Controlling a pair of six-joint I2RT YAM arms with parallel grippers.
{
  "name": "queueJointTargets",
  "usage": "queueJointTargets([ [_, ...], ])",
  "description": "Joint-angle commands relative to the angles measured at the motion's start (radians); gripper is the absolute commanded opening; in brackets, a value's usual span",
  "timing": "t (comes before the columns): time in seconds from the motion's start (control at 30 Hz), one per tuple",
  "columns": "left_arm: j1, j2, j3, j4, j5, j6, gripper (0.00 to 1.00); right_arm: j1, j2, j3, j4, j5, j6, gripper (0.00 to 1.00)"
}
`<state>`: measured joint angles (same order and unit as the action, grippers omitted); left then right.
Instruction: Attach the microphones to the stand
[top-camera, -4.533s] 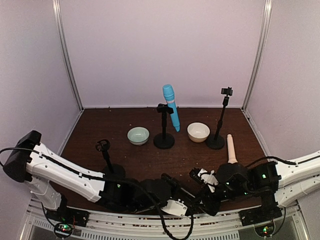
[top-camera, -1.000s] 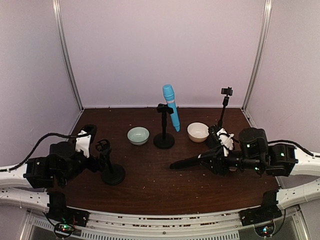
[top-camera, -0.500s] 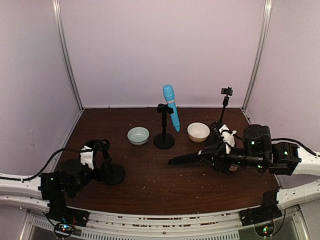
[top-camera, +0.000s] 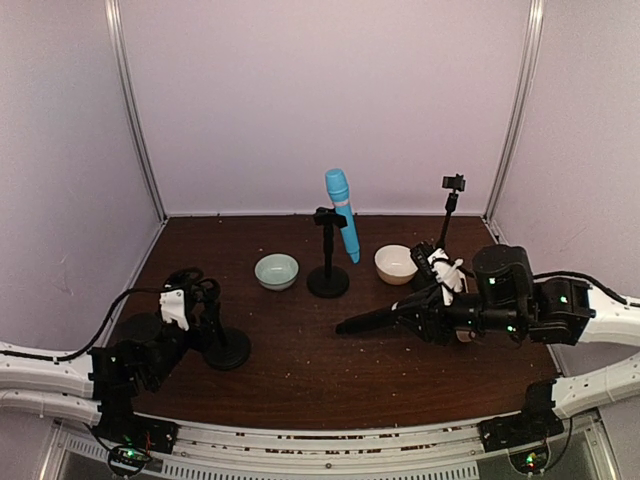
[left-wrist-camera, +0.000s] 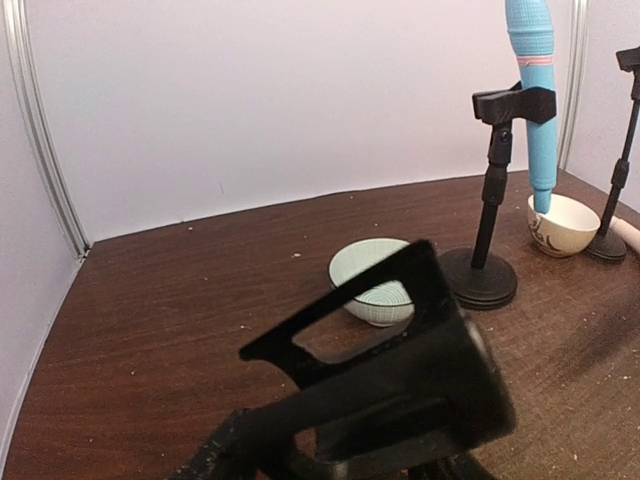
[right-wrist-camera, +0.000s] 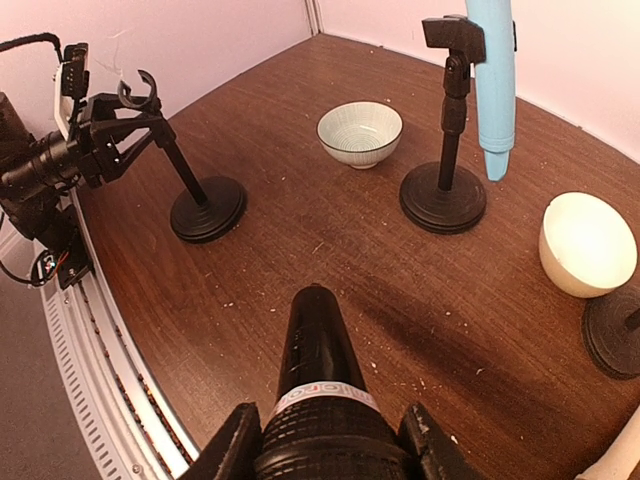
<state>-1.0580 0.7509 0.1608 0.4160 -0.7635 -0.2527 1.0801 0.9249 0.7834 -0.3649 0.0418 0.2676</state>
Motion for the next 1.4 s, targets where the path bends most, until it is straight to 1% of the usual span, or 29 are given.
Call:
queueJointTargets([
  [0.0,0.018,0.044,-0.014,0.128,0.041,0.011,0.49,-0.006,-0.028,0.027,0.008,0.006,0.001,0.0],
  [0.07,0.018,0.062,-0.015,0.148,0.052,0.011,0.44,-0.006,-0.039,0.024,0.011,0.008,-0.002,0.0],
  [0.2,0.019,0.101,-0.009,0.19,0.097,0.016,0.3,-0.006,-0.092,0.001,0.048,0.009,-0.001,0.0],
  [0.37,0.018,0.163,0.018,0.267,0.263,0.063,0.16,-0.006,-0.147,0.004,0.049,0.006,0.004,0.0],
  [0.4,0.018,0.176,0.027,0.279,0.292,0.07,0.15,-0.005,-0.157,0.008,0.04,0.015,0.016,0.0],
  [0.5,0.018,0.222,0.051,0.317,0.384,0.079,0.11,-0.006,-0.183,0.021,0.031,-0.043,-0.025,0.0],
  [0.63,0.014,0.314,0.102,0.355,0.493,0.076,0.04,-0.006,-0.21,0.052,0.002,-0.011,0.006,0.0],
  [0.77,-0.02,0.418,0.173,0.387,0.518,0.083,0.02,-0.005,-0.235,0.065,0.014,-0.024,-0.001,0.0],
  [1.0,-0.072,0.568,0.297,0.391,0.45,0.086,0.0,-0.001,-0.159,0.144,0.018,-0.017,-0.041,0.0],
  [1.2,-0.089,0.621,0.343,0.383,0.399,0.061,0.0,0.018,-0.075,0.21,0.05,-0.025,-0.074,0.0],
  [1.37,-0.103,0.634,0.368,0.357,0.369,0.046,0.0,0.04,-0.027,0.223,0.079,-0.031,-0.107,0.0],
])
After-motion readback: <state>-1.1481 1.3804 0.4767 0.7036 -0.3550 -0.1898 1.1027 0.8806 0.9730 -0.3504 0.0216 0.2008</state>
